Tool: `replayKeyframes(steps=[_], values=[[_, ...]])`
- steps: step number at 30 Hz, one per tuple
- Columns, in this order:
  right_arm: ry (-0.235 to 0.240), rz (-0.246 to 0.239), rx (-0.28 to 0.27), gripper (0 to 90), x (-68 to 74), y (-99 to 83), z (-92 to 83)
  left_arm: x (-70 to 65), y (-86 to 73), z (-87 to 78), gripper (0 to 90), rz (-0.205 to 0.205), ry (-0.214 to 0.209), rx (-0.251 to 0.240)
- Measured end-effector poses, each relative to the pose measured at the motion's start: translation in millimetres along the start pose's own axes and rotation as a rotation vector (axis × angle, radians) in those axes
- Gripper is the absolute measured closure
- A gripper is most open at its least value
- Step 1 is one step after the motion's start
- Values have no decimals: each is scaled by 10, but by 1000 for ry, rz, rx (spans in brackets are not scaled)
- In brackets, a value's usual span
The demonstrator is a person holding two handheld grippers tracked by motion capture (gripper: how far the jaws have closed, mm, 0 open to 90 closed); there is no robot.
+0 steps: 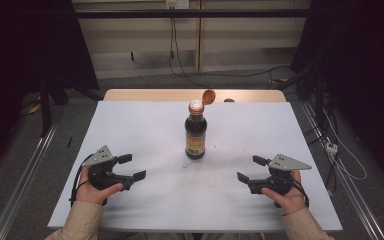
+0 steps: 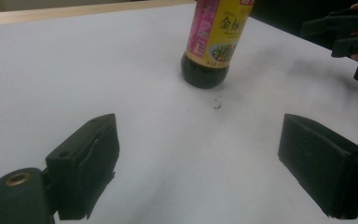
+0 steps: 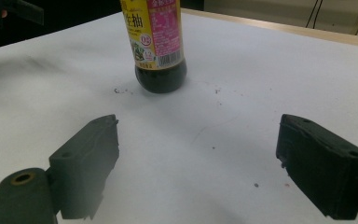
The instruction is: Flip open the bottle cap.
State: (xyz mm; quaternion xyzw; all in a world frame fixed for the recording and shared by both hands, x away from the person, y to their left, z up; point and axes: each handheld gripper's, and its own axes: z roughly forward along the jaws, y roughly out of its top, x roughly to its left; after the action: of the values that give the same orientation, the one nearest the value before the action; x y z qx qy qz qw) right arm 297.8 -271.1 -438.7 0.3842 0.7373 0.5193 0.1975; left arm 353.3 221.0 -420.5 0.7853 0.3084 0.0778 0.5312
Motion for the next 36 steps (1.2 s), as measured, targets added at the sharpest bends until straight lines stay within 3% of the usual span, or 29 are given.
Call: replayKeyframes(steps=[36], values=[[-25, 1, 19, 132, -44, -132, -176, 15, -173, -181, 94, 3, 34, 4]])
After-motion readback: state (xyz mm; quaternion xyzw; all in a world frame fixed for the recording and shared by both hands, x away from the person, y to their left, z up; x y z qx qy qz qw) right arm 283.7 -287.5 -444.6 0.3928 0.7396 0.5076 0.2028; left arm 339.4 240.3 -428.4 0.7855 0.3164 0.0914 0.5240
